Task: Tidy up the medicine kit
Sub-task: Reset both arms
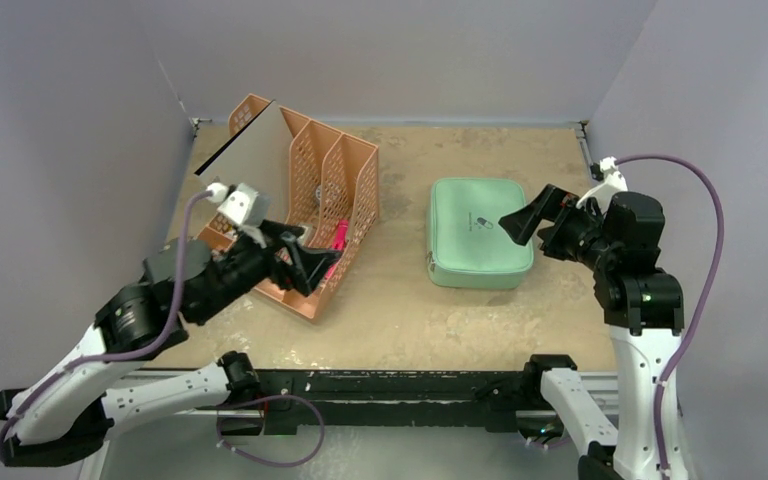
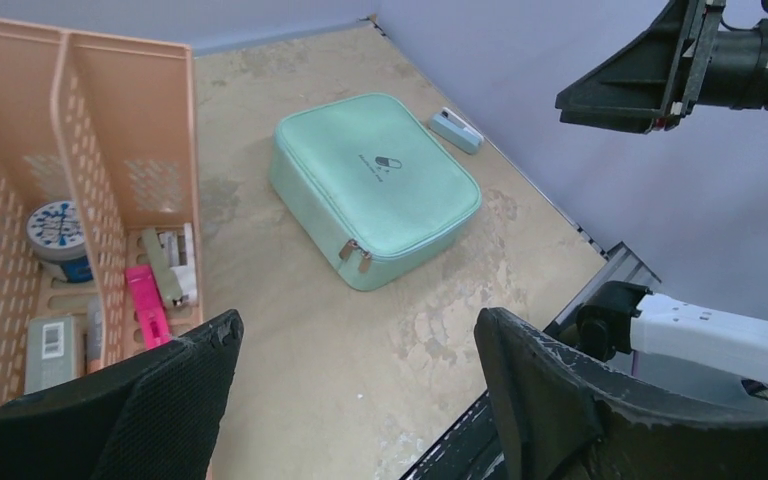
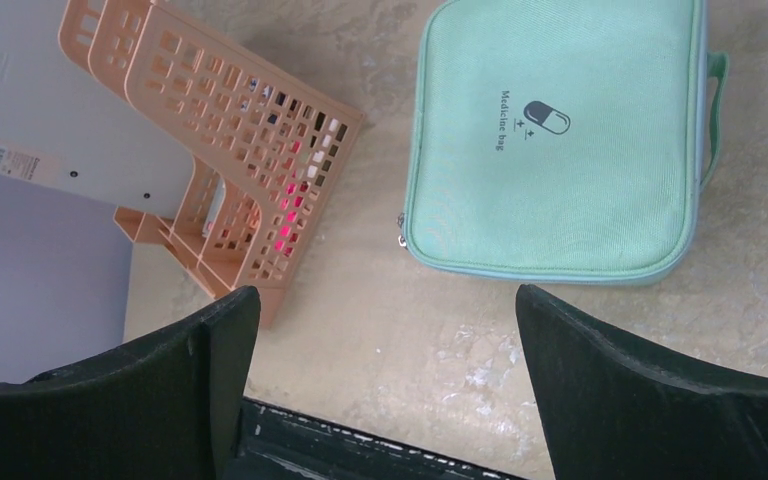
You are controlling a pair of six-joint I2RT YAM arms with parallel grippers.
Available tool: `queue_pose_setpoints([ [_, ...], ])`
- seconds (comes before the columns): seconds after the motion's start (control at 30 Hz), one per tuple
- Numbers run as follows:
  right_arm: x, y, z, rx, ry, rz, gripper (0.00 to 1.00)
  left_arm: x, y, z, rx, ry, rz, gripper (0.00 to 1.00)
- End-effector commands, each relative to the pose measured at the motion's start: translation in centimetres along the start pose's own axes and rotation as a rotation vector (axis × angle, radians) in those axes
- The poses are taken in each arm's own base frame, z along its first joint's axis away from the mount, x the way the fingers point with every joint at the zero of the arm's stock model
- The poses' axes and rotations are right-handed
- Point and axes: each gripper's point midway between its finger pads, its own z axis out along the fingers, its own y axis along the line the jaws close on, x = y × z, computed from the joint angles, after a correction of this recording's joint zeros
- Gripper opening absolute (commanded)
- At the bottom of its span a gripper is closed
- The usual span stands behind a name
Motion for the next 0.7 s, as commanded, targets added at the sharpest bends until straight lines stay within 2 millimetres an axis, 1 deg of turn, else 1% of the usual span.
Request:
queue_pose_setpoints([
  [0.0,-1.1,1.2,-0.2,-0.064,-0.070,-0.035,0.99,1.6,2.5,-1.9,-0.073,-0.034,-0.030,0.86],
  [0.07,-1.2,1.4,-0.6,-0.071,-0.074,-0.053,0.99,2.0,2.8,-2.5,-0.067,-0.047,-0.035,0.87],
  [0.17,-0.9,1.7,-0.5,-0.086,-0.047,-0.058,0.99,2.2,2.6,-3.0,-0.043,-0.048,-0.038,0.88],
  [0.4,-0.1,1.9,-0.4,-0.119,-0.019,-0.061,0.99,2.8,2.0,-2.6,-0.028,0.021,-0.029,0.90],
  [0.57,0.2,1.9,-0.2,-0.124,-0.011,-0.067,0.99,2.8,1.9,-2.4,-0.026,0.018,-0.036,0.90],
  [0.67,0.2,1.9,-0.5,-0.120,-0.016,-0.071,0.99,2.7,2.0,-2.3,-0.034,0.011,-0.036,0.90],
])
